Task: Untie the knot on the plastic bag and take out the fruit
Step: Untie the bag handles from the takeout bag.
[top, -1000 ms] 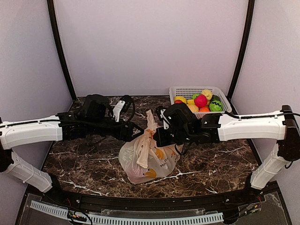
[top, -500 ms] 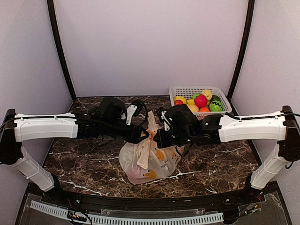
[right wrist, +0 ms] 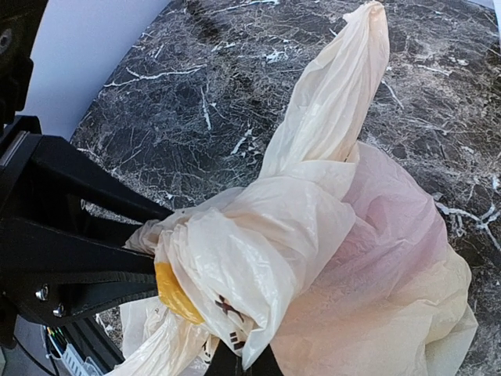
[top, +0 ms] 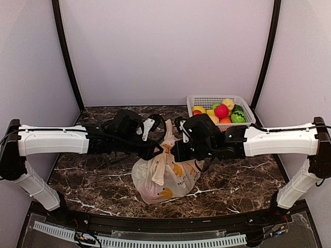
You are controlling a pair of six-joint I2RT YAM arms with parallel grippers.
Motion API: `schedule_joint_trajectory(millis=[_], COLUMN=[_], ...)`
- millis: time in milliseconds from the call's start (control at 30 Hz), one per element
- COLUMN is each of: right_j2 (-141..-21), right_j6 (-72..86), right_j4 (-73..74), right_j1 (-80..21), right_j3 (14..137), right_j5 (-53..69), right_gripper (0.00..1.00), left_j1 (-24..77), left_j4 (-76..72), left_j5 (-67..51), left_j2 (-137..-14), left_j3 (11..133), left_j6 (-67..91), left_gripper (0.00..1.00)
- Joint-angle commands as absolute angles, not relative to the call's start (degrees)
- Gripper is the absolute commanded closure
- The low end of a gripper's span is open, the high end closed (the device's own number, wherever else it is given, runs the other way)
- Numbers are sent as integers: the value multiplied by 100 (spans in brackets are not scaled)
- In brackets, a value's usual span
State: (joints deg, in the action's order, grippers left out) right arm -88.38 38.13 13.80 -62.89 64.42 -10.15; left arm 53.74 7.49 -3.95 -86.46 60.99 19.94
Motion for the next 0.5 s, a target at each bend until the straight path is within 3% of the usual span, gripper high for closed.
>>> schedule_joint_trajectory(millis=[0,200,467], right_j2=[-8528,-8324,-7987], right_j6=[3950,4040,4118], right_j4=[1407,1518,1613], right_j1=[-6345,-6245,-6116], right_j3=[6334,6259,6183], right_j5=[-1263,-1365,-1486], right_gripper=[100,100,100], left_j1=[5417,5421,5417], left_j4=[912,897,775], left_j5=[-349,-293,-157], left_j2=[-8512,-8365,-8013], left_j3=[6097,5999,5923], left_j6=[1984,1994,1967], left_gripper=[82,99,99])
